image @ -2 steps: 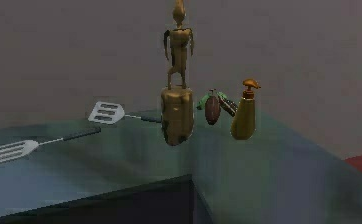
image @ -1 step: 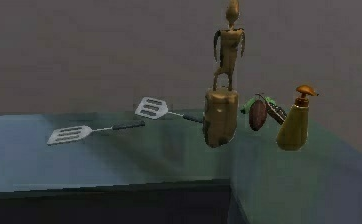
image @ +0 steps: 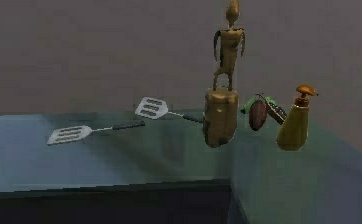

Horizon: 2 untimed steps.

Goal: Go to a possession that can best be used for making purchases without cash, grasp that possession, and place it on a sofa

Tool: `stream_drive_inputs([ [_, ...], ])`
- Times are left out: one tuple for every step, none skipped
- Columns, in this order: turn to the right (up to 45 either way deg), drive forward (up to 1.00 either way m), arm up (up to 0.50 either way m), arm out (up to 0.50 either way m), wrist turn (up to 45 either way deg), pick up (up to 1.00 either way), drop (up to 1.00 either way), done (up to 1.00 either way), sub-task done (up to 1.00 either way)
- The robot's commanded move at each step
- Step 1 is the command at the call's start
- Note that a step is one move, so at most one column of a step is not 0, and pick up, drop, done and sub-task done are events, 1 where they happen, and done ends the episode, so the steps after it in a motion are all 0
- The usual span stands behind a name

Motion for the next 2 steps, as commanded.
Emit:
stream_drive_inputs([
  [0.0, 0.0, 0.38, 0.0, 0.0, 0.0, 0.0, 0.0, 0.0],
  [0.0, 0.0, 0.0, 0.24, 0.0, 0.0, 0.0, 0.0, 0.0],
])
